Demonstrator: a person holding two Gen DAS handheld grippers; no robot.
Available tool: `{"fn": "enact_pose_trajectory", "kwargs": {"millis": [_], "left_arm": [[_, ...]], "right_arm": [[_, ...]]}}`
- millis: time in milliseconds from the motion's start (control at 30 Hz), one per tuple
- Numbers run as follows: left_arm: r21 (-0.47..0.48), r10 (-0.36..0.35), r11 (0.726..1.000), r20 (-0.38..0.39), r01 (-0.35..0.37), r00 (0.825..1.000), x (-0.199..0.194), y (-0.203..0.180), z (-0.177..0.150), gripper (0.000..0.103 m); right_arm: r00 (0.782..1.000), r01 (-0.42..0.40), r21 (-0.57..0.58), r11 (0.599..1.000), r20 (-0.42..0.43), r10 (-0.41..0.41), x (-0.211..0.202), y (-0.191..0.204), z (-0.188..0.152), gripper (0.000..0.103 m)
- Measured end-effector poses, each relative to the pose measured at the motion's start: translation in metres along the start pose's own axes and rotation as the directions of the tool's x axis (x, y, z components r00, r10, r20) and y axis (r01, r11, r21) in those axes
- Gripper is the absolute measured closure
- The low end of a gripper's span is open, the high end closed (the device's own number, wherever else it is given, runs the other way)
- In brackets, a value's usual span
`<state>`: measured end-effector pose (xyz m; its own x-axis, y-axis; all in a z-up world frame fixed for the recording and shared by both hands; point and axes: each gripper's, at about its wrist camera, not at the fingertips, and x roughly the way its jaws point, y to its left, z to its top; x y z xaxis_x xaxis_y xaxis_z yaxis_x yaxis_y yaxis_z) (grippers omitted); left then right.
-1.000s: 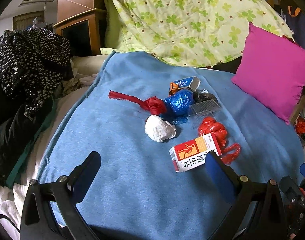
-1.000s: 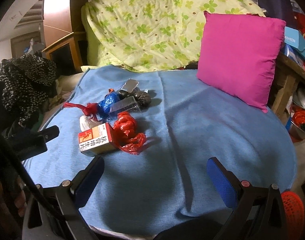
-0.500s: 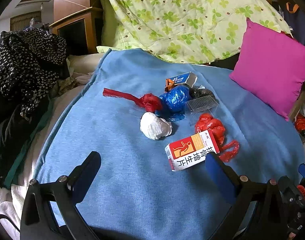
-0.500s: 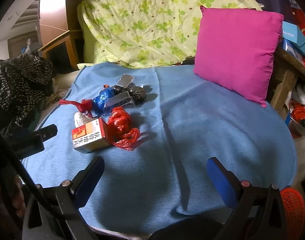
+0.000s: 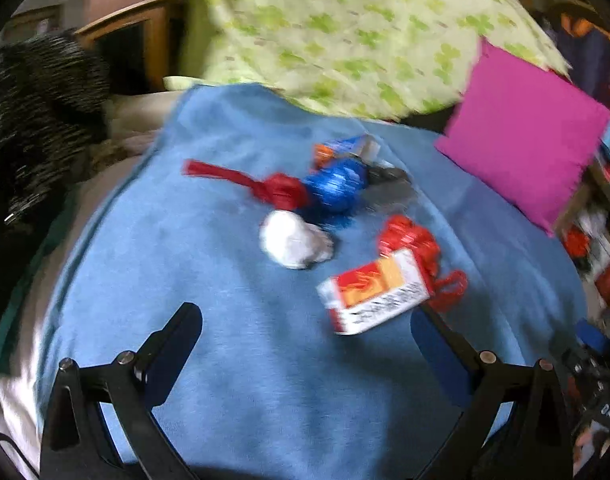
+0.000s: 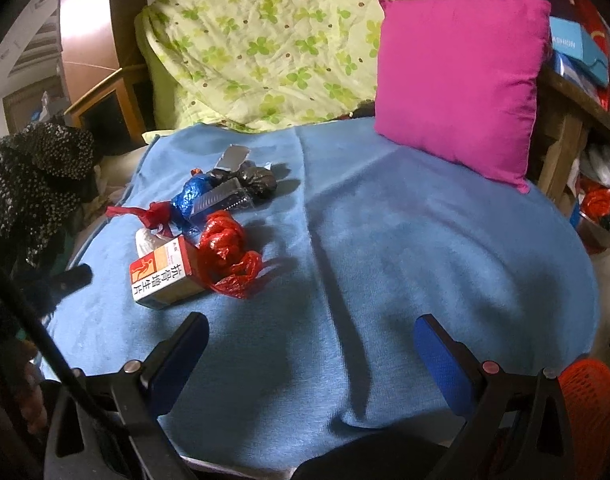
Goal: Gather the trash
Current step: 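Grasp the white-and-red medicine box with left tool while right tool grasps red bag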
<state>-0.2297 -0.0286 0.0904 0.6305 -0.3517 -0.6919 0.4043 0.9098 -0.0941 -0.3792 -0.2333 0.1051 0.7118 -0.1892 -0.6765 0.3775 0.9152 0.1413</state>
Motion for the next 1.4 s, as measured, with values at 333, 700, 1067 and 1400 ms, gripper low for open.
{"fn": "enact_pose_trajectory", "kwargs": {"millis": [333, 700, 1067, 1400], "left_arm": [[0.460, -0.010, 0.887, -0.070, 0.042, 0.997, 0.048, -0.058, 0.013, 0.000], [0.567, 0.020, 0.820, -0.162, 0.077, 0.987, 0.089, -0.062, 0.013, 0.000], [0.294, -0.087, 0.947, -0.161, 0.132, 0.983, 0.069, -0.023, 0.005, 0.040], [0.057, 0.005, 0.998, 0.034, -0.007, 0.999, 0.034, 0.029, 0.006, 0.040]], "right_arm": [[0.999, -0.028, 0.060, 0.998, -0.014, 0.029, 0.004, -0.012, -0.001, 0.000], [0.998, -0.043, 0.074, 0.996, -0.041, 0.046, 0.013, -0.014, 0.000, 0.000], [0.996, -0.050, -0.010, 0.999, -0.071, 0.049, 0.030, 0.007, 0.013, 0.000], [0.974, -0.190, -0.128, 0.973, -0.148, 0.171, 0.104, 0.071, 0.055, 0.000]]}}
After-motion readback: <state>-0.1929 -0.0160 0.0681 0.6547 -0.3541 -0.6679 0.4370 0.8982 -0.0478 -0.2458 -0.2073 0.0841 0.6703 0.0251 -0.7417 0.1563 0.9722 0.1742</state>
